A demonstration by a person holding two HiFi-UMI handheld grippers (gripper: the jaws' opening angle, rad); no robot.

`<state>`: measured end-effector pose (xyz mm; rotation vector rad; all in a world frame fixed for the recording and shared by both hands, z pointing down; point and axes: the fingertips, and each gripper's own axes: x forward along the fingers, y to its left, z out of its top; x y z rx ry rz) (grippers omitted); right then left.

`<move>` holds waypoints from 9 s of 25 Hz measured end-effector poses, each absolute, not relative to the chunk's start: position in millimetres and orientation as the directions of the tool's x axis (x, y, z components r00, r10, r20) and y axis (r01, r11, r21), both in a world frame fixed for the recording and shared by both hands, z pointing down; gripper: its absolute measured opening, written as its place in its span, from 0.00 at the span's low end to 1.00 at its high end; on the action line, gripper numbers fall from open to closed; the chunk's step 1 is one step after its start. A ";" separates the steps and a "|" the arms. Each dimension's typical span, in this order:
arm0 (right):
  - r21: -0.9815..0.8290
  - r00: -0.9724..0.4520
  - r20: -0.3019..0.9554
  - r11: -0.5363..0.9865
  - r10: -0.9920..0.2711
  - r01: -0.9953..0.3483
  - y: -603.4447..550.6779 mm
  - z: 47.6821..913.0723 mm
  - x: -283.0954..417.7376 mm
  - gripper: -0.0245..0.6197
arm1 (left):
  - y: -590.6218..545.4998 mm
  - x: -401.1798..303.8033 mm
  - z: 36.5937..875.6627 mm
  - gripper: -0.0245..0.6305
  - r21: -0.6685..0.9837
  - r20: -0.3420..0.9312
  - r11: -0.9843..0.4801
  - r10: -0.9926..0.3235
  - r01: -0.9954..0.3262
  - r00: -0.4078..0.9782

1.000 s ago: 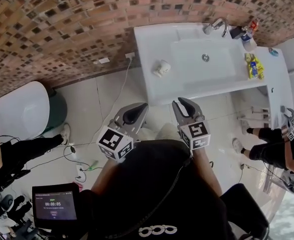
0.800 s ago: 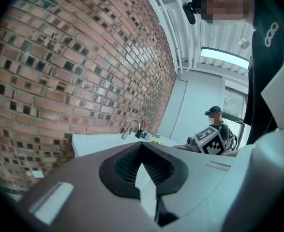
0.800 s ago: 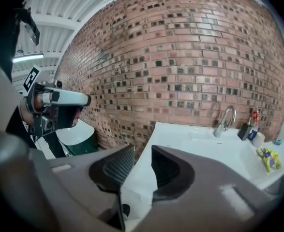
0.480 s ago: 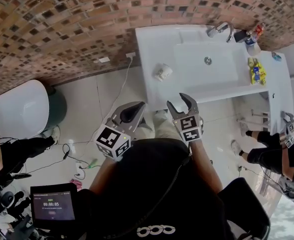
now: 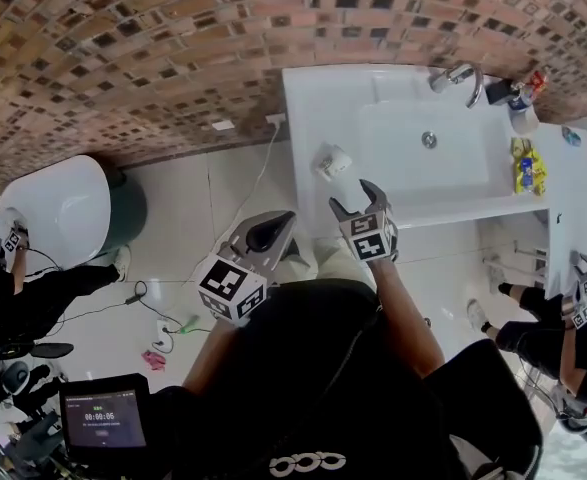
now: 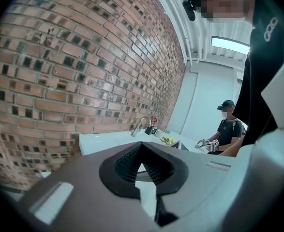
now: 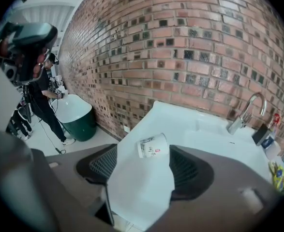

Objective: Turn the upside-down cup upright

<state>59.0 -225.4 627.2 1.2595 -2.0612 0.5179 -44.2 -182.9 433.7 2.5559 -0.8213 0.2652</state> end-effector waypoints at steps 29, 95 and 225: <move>0.128 -0.250 0.800 0.563 -0.545 -0.816 -288.5 729.9 54.6 0.70 | -207.8 -28.9 446.9 0.06 0.330 0.400 -0.656 -0.553 -0.678 0.731; -0.916 -0.763 0.402 -0.226 -0.506 -0.332 -254.7 721.6 67.1 0.64 | -202.4 -17.6 453.2 0.06 0.340 0.399 -0.679 -0.522 -0.650 0.754; -0.347 -0.811 0.260 0.733 -0.524 -0.585 181.3 445.7 70.0 0.03 | 182.2 70.0 443.1 0.06 0.273 0.248 -0.750 -0.551 -0.603 0.797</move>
